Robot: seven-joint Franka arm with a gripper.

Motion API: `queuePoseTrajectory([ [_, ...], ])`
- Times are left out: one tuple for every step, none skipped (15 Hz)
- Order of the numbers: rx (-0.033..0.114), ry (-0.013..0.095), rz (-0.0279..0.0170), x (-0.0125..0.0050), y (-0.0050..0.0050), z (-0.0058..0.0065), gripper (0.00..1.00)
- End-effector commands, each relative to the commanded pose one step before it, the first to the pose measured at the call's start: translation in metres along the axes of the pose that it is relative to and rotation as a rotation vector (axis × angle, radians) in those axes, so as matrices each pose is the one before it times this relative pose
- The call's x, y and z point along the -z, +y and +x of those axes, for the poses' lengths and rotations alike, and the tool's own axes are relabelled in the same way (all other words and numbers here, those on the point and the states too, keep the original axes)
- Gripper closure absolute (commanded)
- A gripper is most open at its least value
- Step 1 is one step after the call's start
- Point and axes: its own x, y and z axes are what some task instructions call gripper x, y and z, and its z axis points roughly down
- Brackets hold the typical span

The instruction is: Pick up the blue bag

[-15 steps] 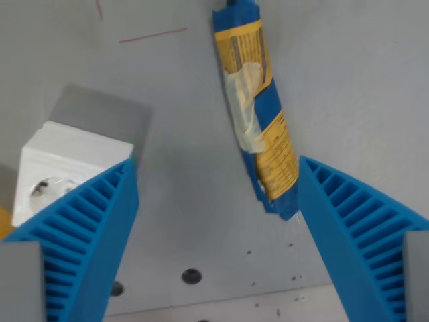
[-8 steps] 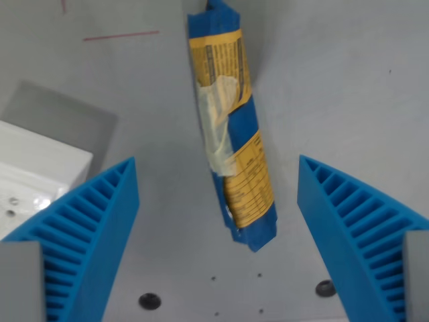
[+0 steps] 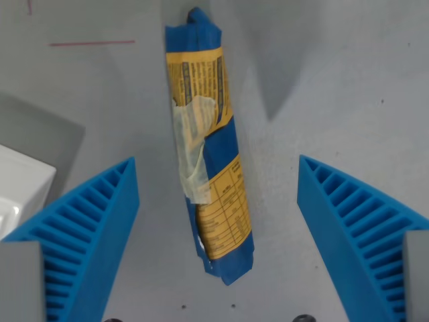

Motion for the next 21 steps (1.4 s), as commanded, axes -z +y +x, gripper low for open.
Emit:
queuePoseTrajectory([
  [0.0625,0.1004,-0.00177,-0.00327,0.00488,-0.00620,0.00],
  [-0.0067,0.0015,0.00018,-0.00031,0.00029,-0.00072,0.00],
  [-0.0071,0.0011,0.00019,-0.00015,0.00018,-0.00069,0.00],
  [-0.0048,0.0007,0.00001,-0.00008,0.00010,-0.00066,0.00],
  [-0.0027,0.0014,-0.00003,-0.00006,0.00006,-0.00062,0.00],
  [-0.0021,0.0014,0.00004,-0.00500,-0.00009,0.00148,0.00],
  [-0.0020,0.0016,-0.00003,-0.00500,0.00026,0.00172,0.00],
  [-0.0006,-0.0001,-0.00010,-0.00500,-0.00025,0.00038,0.00],
  [-0.0006,-0.0030,-0.00012,-0.00500,0.00040,-0.00144,0.00],
  [-0.0006,-0.0001,-0.00038,-0.00500,0.00017,0.00017,0.00],
  [-0.0004,-0.0036,-0.00029,-0.00500,0.00017,-0.00119,1.00],
  [0.0000,0.0000,0.00000,0.00000,0.00000,0.00000,1.00],
  [0.0000,0.0000,0.00000,0.00000,0.00000,0.00000,1.00],
  [0.0000,0.0000,0.00000,0.00000,0.00000,0.00000,1.00],
  [0.0000,0.0000,0.00000,0.00000,0.00000,0.00000,1.00],
  [0.0000,0.0000,0.00000,0.00000,0.00000,0.00000,1.00],
  [0.0000,0.0000,0.00000,0.00000,0.00000,0.00000,1.00],
  [0.0000,0.0000,0.00000,0.00000,0.00000,0.00000,1.00],
  [0.0000,0.0000,0.00000,0.00000,0.00000,0.00000,1.00],
  [0.0000,0.0000,0.00000,0.00000,0.00000,0.00000,1.00],
  [0.0000,0.0000,0.00000,0.00000,0.00000,0.00000,1.00],
])
